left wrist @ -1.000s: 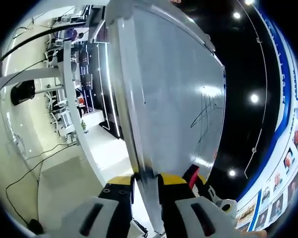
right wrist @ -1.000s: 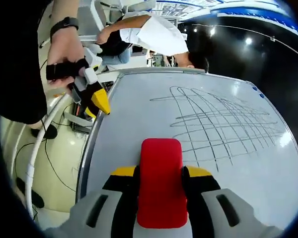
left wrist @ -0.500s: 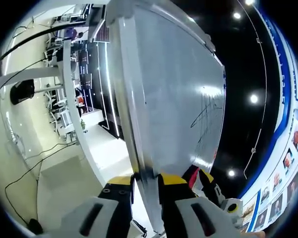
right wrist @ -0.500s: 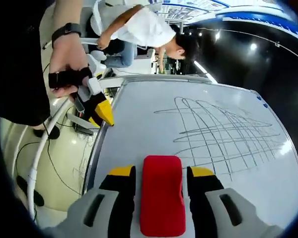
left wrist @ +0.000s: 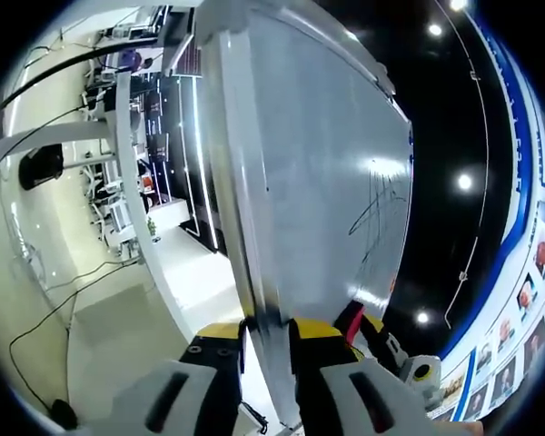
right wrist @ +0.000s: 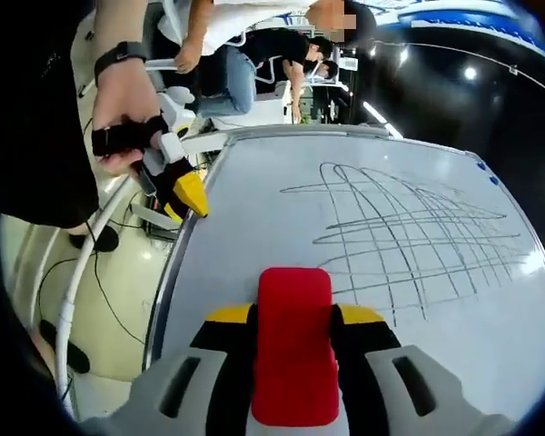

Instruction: Wipe the writing off the whiteboard with the eraser

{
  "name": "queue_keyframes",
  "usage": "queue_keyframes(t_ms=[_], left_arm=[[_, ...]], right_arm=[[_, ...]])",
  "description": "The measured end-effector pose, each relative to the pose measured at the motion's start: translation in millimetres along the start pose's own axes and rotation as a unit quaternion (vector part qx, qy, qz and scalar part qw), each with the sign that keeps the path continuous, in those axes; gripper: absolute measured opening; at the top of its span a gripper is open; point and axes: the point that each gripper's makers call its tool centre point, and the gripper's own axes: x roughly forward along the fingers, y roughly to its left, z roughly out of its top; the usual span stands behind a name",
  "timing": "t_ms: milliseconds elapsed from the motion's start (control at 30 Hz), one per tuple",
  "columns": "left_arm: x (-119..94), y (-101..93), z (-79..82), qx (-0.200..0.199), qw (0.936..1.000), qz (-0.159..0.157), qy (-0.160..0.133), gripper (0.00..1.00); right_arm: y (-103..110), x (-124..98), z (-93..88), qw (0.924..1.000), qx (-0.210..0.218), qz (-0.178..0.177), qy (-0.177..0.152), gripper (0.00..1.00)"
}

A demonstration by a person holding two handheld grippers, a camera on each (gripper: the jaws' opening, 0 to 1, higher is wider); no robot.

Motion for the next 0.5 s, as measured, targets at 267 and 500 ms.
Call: queue_keyframes(t_ms=[267,500], left_arm=[[-1,-1.9,-0.2,0.000,1.0000,0.002,-0.003,0.22],[-1,-2.1,-0.5,-0.003,1.0000,0.004,-0.008,0.22]], right_arm=[[-64,-7,-5.9,0.9997,-0.021,0.009,-0.012,0.35],[-130,-12,-0.8,0.9993,-0.012,0.012,-0.033,0.34]])
